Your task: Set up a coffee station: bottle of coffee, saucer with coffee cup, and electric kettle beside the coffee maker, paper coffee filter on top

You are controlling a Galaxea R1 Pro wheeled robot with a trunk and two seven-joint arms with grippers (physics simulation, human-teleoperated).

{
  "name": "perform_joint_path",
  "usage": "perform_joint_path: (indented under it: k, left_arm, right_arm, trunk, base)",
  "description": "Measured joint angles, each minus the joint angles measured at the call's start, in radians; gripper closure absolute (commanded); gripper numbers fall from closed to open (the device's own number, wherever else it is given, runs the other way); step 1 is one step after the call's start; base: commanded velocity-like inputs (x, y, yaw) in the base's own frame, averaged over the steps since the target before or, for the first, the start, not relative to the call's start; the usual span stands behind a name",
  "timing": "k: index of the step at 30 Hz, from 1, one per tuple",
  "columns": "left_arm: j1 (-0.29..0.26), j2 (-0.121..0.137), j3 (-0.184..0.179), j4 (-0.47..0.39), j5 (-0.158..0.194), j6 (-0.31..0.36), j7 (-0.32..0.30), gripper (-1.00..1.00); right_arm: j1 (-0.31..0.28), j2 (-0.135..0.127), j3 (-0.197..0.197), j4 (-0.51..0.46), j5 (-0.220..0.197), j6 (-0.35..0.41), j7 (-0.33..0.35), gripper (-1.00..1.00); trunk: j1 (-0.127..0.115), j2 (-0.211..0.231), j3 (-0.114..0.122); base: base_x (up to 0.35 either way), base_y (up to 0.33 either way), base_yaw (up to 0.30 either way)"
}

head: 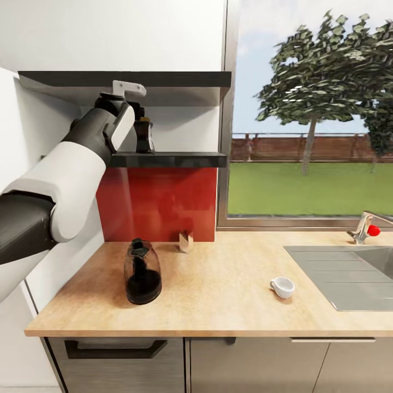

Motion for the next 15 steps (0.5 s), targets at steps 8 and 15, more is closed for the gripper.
perform_joint_path:
  k: [8,15]
  left_arm:
    - [0.004,0.0,-0.001,-0.002,-0.001,-0.003,-0.012,-1.0]
    - [0.004,0.007,-0.001,0.001,-0.004,-0.006,-0.01,-1.0]
  right_arm:
    - [0.002,-0.001,0.0,0.0,0.0,0.0,-0.001,-1.0]
    - [0.005,-0.001,0.0,0.0,0.0,0.0,-0.001,-1.0]
  trunk:
    - [0.0,0.0,0.0]
    - [0.0,0.0,0.0]
  base:
    - [0.0,0.0,0.0]
    - [0.0,0.0,0.0]
